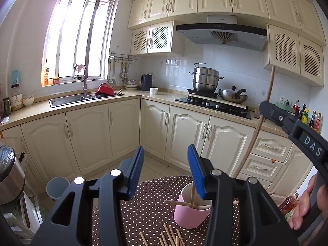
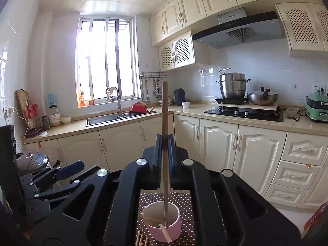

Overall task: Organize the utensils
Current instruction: 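Lower the right tool's chopstick into the cup and open it while the left tool withdraws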

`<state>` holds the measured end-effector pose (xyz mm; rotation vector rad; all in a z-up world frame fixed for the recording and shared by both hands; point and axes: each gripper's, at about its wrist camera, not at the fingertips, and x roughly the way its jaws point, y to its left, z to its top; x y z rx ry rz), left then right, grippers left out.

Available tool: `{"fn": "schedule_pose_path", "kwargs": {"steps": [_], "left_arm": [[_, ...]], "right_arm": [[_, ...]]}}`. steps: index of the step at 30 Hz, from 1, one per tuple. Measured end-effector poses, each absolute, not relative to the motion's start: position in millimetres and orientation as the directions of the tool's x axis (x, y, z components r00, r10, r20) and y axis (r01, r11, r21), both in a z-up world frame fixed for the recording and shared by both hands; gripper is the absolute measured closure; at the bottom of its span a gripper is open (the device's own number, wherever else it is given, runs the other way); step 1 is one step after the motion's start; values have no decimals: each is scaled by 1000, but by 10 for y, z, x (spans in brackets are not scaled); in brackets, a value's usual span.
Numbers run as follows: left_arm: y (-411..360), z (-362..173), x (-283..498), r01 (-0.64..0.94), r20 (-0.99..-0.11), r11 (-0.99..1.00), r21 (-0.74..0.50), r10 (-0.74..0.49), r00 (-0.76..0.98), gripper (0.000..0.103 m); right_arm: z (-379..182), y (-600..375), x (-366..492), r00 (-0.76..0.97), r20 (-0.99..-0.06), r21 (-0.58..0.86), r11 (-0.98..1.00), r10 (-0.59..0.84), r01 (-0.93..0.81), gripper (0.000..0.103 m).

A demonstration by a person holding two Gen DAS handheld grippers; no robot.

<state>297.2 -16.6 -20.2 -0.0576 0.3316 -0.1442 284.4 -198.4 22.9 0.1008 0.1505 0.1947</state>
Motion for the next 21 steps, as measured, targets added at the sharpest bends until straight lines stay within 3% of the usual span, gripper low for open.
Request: {"fn": "schedule_pose_path", "kwargs": {"steps": [11, 16, 21], "left_arm": [[-120, -254, 3017, 133, -335, 988, -84, -154, 930, 59], [-89, -251, 2998, 125, -324, 988, -88, -147, 935, 49], [-49, -243, 2961, 125, -324, 988, -94, -149, 934, 47]], "right_arm": [[114, -1954, 2929, 957, -197, 98, 976, 212, -196, 97], [10, -1972, 2975, 937, -267, 111, 973, 225, -202, 97], [-88, -1982, 2943, 924, -307, 110, 973, 226, -201, 97]]}}
